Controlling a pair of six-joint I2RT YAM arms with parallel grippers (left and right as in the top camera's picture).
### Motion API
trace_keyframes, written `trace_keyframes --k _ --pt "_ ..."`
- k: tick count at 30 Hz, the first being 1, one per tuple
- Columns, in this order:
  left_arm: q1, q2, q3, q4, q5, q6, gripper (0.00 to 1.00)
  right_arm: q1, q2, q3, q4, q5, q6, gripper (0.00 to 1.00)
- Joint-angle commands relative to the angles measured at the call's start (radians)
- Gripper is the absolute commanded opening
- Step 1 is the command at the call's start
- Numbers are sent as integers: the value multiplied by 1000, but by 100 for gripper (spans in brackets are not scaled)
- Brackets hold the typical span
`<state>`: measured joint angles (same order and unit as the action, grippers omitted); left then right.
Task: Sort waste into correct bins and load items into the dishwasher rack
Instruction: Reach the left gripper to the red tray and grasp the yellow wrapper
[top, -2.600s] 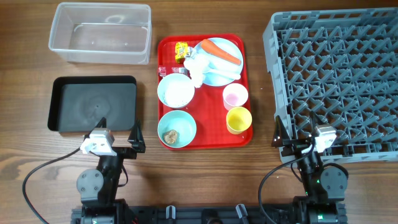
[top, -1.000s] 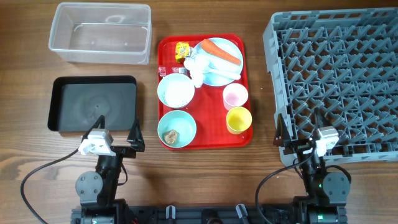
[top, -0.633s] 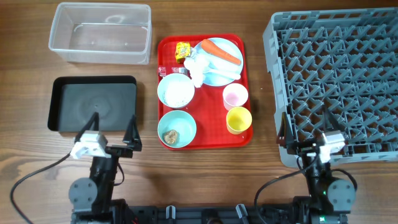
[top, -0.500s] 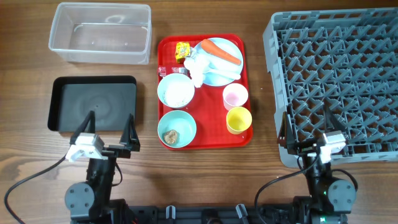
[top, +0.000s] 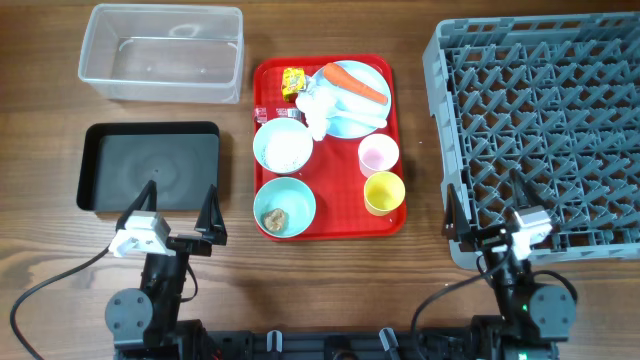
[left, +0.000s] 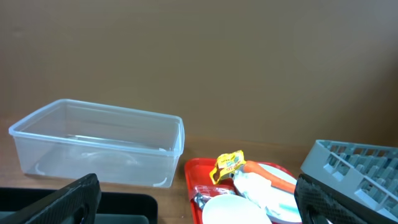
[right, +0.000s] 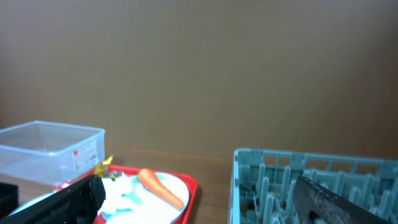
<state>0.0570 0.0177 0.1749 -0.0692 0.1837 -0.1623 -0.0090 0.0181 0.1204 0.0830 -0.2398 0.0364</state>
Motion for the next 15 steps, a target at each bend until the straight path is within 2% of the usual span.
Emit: trace_keyframes --k 1,7,12,15 --pt "-6 64 101 0 -11 3 100 6 69 165 -53 -32 -18 100" --pt "-7 291 318 -93 -12 61 100 6 304 452 -208 -67 -96 100" --pt "-6 554 615 -309 -14 162 100 6 576 746 -422 -135 -101 100" --pt "-6 716 814 -461 -21 167 100 6 713 898 -556 -166 -119 100"
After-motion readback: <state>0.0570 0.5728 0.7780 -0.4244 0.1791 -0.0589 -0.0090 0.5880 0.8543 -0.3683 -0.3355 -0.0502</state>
